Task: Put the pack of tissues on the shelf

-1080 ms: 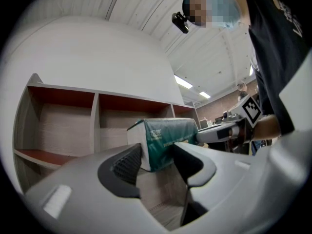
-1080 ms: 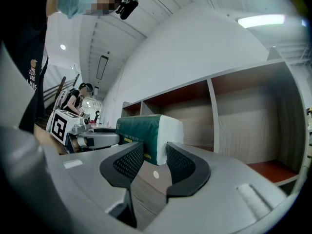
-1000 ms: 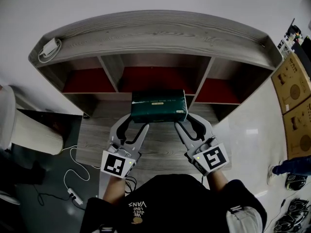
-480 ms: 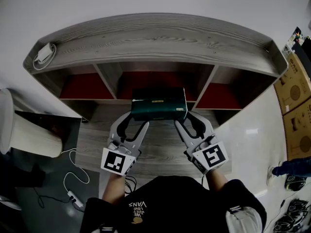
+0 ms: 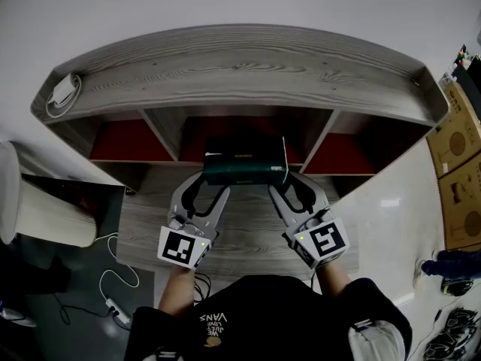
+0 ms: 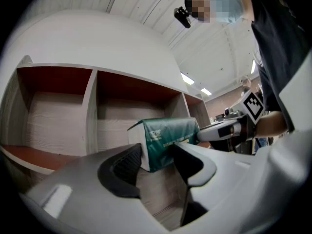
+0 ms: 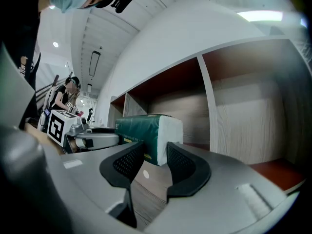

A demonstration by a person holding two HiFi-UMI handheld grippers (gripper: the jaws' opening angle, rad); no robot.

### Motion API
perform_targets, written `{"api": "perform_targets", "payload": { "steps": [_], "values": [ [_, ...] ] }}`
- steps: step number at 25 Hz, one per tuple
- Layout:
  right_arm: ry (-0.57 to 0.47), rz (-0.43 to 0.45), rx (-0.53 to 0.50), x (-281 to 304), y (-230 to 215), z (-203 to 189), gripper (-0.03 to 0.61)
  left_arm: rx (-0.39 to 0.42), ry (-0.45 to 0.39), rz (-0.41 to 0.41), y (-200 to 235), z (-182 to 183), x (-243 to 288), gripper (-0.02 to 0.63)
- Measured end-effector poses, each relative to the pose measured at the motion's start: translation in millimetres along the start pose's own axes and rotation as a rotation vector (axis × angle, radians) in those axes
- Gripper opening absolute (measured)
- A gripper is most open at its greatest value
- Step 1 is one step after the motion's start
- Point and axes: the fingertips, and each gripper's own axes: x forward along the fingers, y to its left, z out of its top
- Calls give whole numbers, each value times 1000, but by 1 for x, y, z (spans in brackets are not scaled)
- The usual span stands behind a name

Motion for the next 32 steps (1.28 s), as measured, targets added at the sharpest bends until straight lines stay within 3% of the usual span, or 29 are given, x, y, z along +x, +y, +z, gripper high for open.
{"api": "perform_targets", "payload": {
  "steps": [10, 15, 32],
  "values": [
    [18, -45, 11, 14, -8, -3, 146, 14, 25, 47, 10, -4, 11, 232],
    [-27, -56, 3, 21, -13, -4, 146, -8, 50, 75, 15, -9, 15, 232],
    [-13, -81, 31, 35, -22, -8, 147, -63, 95, 167, 29, -21, 27, 232]
  ]
}}
